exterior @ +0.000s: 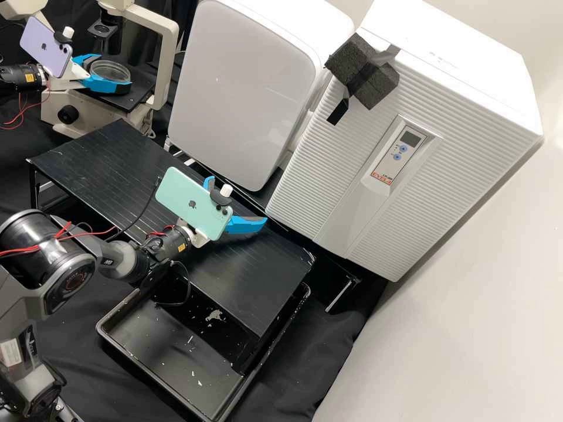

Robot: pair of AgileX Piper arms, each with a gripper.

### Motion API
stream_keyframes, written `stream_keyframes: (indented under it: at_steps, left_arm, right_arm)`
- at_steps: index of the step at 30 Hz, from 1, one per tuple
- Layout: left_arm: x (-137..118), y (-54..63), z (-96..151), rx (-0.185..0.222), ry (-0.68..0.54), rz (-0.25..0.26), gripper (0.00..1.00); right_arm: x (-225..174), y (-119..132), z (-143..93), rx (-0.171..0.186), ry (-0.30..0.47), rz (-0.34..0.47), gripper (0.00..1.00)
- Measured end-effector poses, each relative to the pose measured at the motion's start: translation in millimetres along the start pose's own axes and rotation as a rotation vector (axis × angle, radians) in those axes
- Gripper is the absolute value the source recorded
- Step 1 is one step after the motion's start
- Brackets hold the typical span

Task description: Place the petri dish on the microscope

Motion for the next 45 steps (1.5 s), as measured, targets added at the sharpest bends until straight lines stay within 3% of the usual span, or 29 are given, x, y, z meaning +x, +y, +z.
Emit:
stream_keyframes:
  at_steps: [9,27,37,43,45]
  left_arm:
    - [7,-7.3,-2,0.002,0.035,-0.003,1.00]
    - [4,-9.8,-2,0.003,0.027,0.010,1.00]
    - [-26,-9.7,0,-0.004,0.028,0.003,1.00]
    - [-59,-11.6,2,0.004,0.034,0.003,1.00]
    - [-72,-11.3,3,0.018,0.049,0.024,1.00]
  right_arm:
    - [0,0,0,0.000,0.000,0.000,1.00]
    - [0,0,0,0.000,0.000,0.000,1.00]
    - [0,0,0,0.000,0.000,0.000,1.00]
    - [0,0,0,0.000,0.000,0.000,1.00]
    - [0,0,0,0.000,0.000,0.000,1.00]
